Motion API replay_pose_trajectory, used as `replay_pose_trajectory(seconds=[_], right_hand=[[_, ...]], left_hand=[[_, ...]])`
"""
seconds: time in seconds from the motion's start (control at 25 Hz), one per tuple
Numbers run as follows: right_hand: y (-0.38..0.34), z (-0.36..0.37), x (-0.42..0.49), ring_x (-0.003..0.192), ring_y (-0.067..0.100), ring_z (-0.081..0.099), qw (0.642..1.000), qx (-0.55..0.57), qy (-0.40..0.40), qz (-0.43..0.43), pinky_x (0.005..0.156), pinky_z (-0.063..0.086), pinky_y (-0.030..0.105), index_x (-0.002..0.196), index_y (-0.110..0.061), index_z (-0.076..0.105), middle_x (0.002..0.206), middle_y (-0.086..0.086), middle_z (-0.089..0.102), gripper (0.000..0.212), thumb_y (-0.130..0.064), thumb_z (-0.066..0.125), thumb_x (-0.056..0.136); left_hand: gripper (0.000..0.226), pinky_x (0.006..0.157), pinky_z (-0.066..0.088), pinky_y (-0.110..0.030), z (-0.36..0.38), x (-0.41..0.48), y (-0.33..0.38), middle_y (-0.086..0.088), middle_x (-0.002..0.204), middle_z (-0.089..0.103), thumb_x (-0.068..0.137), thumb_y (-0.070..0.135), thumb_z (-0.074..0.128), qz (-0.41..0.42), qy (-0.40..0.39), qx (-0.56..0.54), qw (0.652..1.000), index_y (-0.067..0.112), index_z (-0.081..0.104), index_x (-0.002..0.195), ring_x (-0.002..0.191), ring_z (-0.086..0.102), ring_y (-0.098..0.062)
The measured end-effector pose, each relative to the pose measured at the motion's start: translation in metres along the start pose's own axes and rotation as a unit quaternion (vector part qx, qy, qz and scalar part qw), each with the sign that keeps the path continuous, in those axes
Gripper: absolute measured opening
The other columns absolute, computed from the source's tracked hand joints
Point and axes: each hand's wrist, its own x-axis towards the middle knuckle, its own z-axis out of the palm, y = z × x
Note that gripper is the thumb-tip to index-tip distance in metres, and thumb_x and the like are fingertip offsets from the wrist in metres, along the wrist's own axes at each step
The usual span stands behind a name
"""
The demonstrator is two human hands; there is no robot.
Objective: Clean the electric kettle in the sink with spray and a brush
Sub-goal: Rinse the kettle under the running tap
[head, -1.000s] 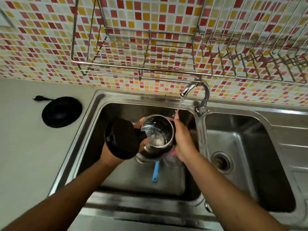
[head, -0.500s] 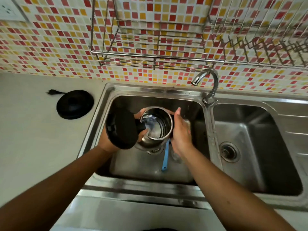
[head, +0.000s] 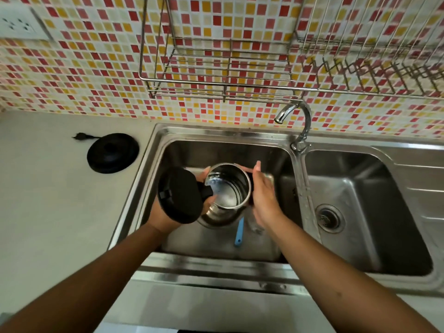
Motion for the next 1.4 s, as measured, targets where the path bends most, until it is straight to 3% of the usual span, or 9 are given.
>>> replay_pose_trajectory(seconds=[0.16,0.28,0.36,0.44,0.52,0.64,0.84,1.12,1.4], right_hand=[[-0.016,-0.009,0.006,0.108,0.019,0.068,0.999,0.035,-0.009,-0.012,0.104,0.048,0.047,0.105,-0.024,0.075,0.109,0.003,0.075,0.052,-0.054,0.032,0.098],[-0.016,-0.005,0.009,0.121,0.018,0.06,0.999,-0.004,-0.048,-0.024,0.11,0.042,0.045,0.112,-0.032,0.07,0.126,0.003,0.067,0.055,-0.067,0.035,0.088],[-0.003,-0.026,0.014,0.139,0.017,0.04,0.991,-0.13,-0.023,-0.032,0.12,0.024,0.039,0.132,-0.03,0.057,0.147,0.002,0.049,0.057,-0.062,0.03,0.094],[0.022,-0.072,0.02,0.149,0.017,0.016,0.923,-0.373,0.039,-0.082,0.122,0.011,0.041,0.147,-0.019,0.038,0.16,0.004,0.025,0.061,-0.053,0.019,0.1],[0.054,-0.124,0.022,0.151,0.024,0.007,0.824,-0.554,0.095,-0.073,0.121,0.01,0.051,0.152,-0.013,0.025,0.163,0.007,0.011,0.074,-0.057,0.009,0.095],[0.09,-0.165,0.017,0.151,0.028,0.003,0.775,-0.623,0.101,-0.017,0.119,0.008,0.052,0.155,-0.013,0.011,0.164,0.008,0.001,0.083,-0.063,0.0,0.089],[0.109,-0.174,0.017,0.15,0.029,0.0,0.765,-0.635,0.101,-0.037,0.12,0.01,0.053,0.155,-0.014,-0.002,0.163,0.009,-0.005,0.073,-0.056,0.011,0.097],[0.11,-0.175,0.016,0.15,0.031,0.005,0.784,-0.608,0.106,-0.064,0.119,0.011,0.055,0.155,-0.012,0.002,0.163,0.011,0.0,0.073,-0.055,0.01,0.097],[0.111,-0.175,0.016,0.15,0.03,0.0,0.793,-0.595,0.109,-0.075,0.119,0.011,0.056,0.155,-0.013,0.0,0.163,0.01,-0.001,0.072,-0.053,0.023,0.1]], left_hand=[[0.059,0.107,0.043,-0.038,-0.004,-0.038,0.093,0.008,0.121,0.066,0.073,0.019,0.083,0.166,-0.017,0.026,0.986,0.018,0.059,0.126,0.113,0.058,0.003],[0.041,0.091,0.054,-0.03,-0.02,-0.045,0.143,0.021,0.096,0.072,0.059,0.05,0.076,0.233,-0.018,0.081,0.969,0.054,0.066,0.099,0.095,0.063,0.01],[0.036,0.077,0.059,-0.035,-0.018,-0.045,0.18,0.004,0.085,0.075,0.063,0.056,0.073,0.346,0.007,0.204,0.916,0.04,0.066,0.094,0.084,0.069,-0.007],[0.057,0.069,0.057,-0.035,-0.011,-0.03,0.2,-0.005,0.077,0.074,0.069,0.071,0.059,0.391,-0.019,0.385,0.836,0.022,0.071,0.094,0.075,0.069,-0.019],[0.074,0.065,0.055,-0.034,0.002,-0.011,0.206,0.0,0.072,0.072,0.067,0.083,0.04,0.342,-0.097,0.517,0.778,0.022,0.072,0.095,0.068,0.066,-0.018],[0.064,0.063,0.055,-0.032,0.029,0.0,0.22,0.001,0.062,0.063,0.07,0.081,0.042,0.301,-0.17,0.626,0.699,0.021,0.061,0.075,0.057,0.06,-0.017],[0.039,0.067,0.045,-0.027,0.09,0.005,0.253,0.004,0.075,0.057,0.078,0.06,0.061,0.207,-0.271,0.729,0.594,0.023,0.065,0.09,0.072,0.056,-0.016],[0.061,0.075,0.053,-0.036,0.151,0.023,0.232,0.0,0.104,0.067,0.072,0.068,0.061,0.138,-0.328,0.846,0.396,0.021,0.064,0.11,0.096,0.065,-0.024],[0.06,0.064,0.044,-0.033,0.175,0.031,0.227,0.002,0.11,0.065,0.075,0.064,0.058,0.116,-0.334,0.88,0.318,0.021,0.061,0.117,0.098,0.064,-0.022]])
